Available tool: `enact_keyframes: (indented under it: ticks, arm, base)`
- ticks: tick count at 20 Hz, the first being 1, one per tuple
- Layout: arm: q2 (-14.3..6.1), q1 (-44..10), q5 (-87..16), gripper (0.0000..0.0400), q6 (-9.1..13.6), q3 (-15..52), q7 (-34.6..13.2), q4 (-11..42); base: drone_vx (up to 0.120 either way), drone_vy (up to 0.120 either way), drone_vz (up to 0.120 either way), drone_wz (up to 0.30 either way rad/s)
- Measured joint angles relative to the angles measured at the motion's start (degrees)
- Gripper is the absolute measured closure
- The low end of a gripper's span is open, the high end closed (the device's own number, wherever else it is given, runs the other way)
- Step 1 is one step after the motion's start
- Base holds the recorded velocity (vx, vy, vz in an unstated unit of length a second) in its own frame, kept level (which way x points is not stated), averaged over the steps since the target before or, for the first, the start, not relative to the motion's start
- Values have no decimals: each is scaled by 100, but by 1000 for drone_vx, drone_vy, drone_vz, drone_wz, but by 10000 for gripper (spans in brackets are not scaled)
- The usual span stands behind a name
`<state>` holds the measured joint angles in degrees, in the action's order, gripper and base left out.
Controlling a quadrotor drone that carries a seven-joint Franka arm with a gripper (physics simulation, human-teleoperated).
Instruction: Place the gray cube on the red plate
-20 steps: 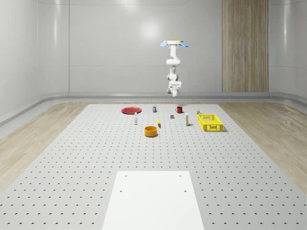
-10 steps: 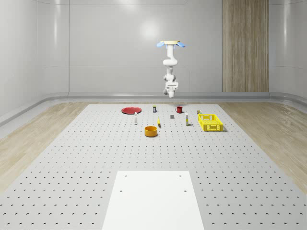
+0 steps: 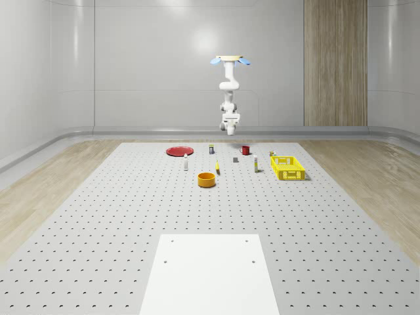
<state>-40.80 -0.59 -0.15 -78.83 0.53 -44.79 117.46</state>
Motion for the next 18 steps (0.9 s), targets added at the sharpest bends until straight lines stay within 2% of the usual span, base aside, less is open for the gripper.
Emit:
enact_keyframes:
  ticks: [4, 7, 18]
  arm:
    - [-12, -8, -33, 0, -17, 24, -4, 12]
    - [-21, -19, -78, 0, -31, 57, -9, 21]
    - [-64, -153, -690, 0, -85, 492, -90, 89]
  base:
    - [120, 0, 0, 0]
    - [120, -80, 0, 0]
    - [120, 0, 0, 0]
